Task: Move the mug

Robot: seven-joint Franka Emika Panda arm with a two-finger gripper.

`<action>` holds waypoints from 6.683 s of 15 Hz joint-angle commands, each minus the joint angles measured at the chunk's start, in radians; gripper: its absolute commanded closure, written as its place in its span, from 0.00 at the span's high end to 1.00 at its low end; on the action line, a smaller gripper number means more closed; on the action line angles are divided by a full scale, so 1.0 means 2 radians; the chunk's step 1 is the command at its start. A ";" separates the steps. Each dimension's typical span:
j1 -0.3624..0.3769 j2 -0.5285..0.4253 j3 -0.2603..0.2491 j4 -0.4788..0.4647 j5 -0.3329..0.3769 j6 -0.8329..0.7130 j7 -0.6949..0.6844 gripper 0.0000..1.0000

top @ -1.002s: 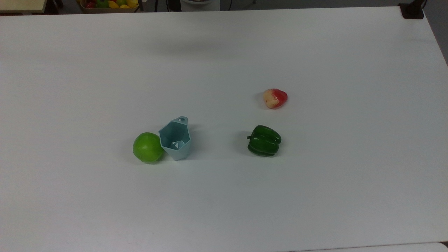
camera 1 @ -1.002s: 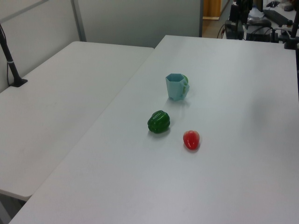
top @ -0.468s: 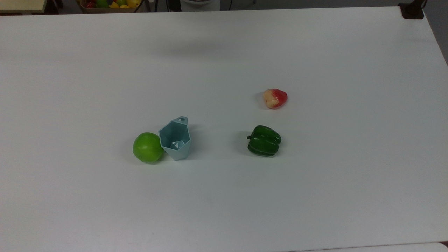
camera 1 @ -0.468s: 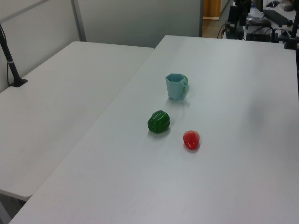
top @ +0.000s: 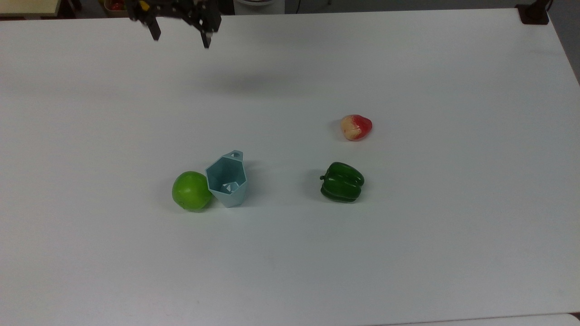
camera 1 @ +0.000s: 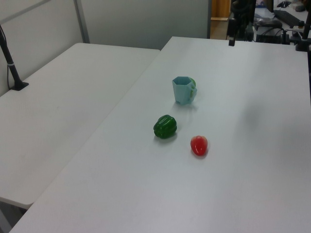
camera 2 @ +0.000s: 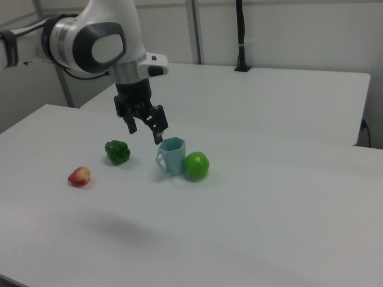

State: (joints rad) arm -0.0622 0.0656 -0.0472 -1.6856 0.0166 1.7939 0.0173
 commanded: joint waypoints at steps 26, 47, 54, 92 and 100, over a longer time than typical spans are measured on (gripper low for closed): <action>0.027 0.206 0.044 0.031 -0.026 0.220 0.138 0.99; 0.027 0.212 0.050 0.032 -0.055 0.230 0.138 0.23; 0.027 0.182 0.053 0.021 -0.055 0.223 0.138 0.23; 0.043 -0.009 0.068 -0.246 0.002 0.189 0.126 0.56; 0.027 -0.036 0.060 -0.150 -0.001 0.053 0.077 1.00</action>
State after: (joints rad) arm 0.0144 0.0367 0.0871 -2.1103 0.0127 2.0677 0.2470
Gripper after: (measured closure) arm 0.070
